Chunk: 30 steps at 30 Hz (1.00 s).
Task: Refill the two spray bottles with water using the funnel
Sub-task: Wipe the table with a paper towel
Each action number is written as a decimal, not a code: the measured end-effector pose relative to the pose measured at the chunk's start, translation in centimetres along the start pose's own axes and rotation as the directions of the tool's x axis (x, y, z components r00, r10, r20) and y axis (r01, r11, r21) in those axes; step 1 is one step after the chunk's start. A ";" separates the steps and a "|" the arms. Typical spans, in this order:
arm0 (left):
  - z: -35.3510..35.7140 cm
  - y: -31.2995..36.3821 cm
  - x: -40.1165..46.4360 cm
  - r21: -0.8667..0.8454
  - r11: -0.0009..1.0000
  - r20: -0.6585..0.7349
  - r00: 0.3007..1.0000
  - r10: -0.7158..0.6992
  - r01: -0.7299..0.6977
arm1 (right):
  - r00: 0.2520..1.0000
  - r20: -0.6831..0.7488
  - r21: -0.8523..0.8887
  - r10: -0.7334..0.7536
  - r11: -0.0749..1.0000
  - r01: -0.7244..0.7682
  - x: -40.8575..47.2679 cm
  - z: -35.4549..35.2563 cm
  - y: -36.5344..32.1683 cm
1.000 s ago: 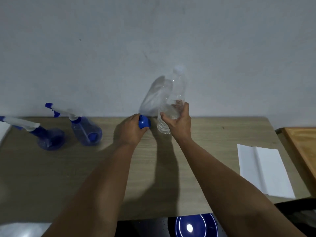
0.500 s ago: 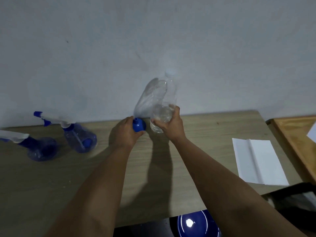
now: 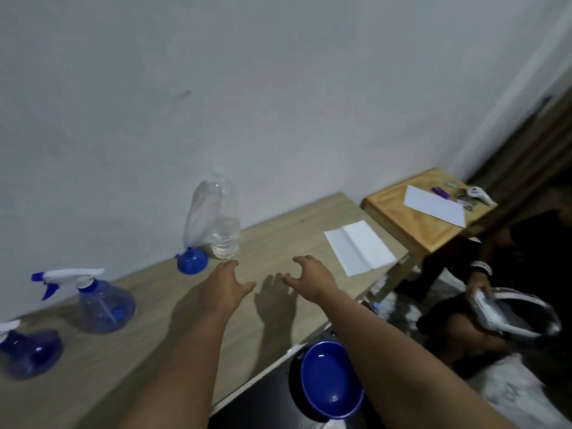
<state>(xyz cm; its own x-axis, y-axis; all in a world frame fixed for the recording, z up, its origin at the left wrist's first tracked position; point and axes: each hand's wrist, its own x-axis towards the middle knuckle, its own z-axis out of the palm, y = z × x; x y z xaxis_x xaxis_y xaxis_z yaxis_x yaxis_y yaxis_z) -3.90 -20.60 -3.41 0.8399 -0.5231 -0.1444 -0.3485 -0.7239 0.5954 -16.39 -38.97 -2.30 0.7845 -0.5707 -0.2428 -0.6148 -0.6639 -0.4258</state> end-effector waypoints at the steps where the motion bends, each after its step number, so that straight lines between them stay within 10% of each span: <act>1: 0.5 1.3 -0.3 -0.007 0.999 0.008 0.999 0.045 -0.045 | 1.000 -0.010 -0.019 0.028 0.999 -0.028 -0.8 -0.9 1.2; 18: 21.8 21.7 5.0 -0.090 0.980 0.236 0.952 0.194 -0.178 | 0.982 -0.106 0.076 0.156 0.986 -0.149 5.6 -10.4 23.8; 30: 30.4 22.5 7.6 0.271 0.948 0.176 0.977 0.122 -0.167 | 0.996 -0.068 0.122 0.057 0.991 -0.049 11.5 -11.4 30.3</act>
<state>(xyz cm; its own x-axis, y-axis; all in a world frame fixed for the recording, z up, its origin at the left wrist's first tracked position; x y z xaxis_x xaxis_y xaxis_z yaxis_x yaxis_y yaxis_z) -18.03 -54.51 -15.15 0.7046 -0.6786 -0.2074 -0.5839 -0.7206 0.3739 -26.91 -71.18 -8.02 0.7406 -0.6393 -0.2068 -0.6376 -0.5714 -0.5167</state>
